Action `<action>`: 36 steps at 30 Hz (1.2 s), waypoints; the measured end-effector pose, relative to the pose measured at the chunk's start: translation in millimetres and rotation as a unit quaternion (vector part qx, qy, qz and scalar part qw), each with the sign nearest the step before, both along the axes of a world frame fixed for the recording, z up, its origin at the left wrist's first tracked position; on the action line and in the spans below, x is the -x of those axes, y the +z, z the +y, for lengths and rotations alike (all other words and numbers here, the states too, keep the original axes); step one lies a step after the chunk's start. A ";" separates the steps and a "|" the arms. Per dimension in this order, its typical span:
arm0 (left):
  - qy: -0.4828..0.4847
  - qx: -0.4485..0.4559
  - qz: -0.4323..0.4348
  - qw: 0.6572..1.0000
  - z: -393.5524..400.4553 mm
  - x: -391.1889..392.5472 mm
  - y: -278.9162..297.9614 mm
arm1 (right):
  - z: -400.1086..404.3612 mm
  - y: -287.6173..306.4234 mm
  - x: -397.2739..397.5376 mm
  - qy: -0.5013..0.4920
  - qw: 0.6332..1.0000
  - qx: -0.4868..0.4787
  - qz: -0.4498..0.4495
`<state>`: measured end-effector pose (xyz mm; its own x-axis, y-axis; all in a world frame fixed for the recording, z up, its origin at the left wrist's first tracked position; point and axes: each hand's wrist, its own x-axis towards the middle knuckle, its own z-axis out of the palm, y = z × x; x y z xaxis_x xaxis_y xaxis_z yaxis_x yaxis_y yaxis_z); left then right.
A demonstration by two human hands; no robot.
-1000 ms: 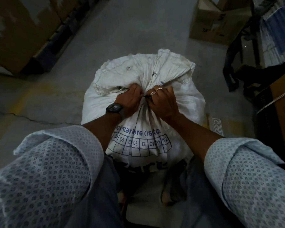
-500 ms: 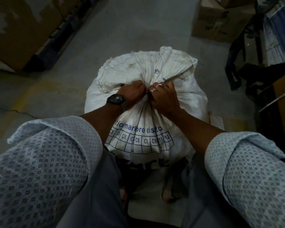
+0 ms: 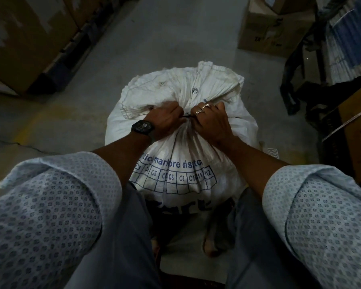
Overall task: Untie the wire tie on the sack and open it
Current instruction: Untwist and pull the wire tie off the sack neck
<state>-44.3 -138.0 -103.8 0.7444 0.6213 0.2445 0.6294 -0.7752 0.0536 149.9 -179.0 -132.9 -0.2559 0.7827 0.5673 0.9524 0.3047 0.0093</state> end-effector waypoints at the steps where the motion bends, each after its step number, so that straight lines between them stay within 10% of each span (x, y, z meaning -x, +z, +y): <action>1: 0.012 0.007 -0.001 1.000 -2.5 -1.5 1.7 | -1.1 0.7 0.2 0.000 1.000 0.000 0.001; 32: 0.023 -0.079 -0.046 0.996 -24.7 -13.2 16.3 | -19.7 16.3 -18.6 -0.084 0.991 0.062 0.086; 36: 0.070 0.092 -0.074 0.991 -38.2 -41.3 13.9 | -35.3 31.1 -30.7 -0.154 0.965 0.092 0.193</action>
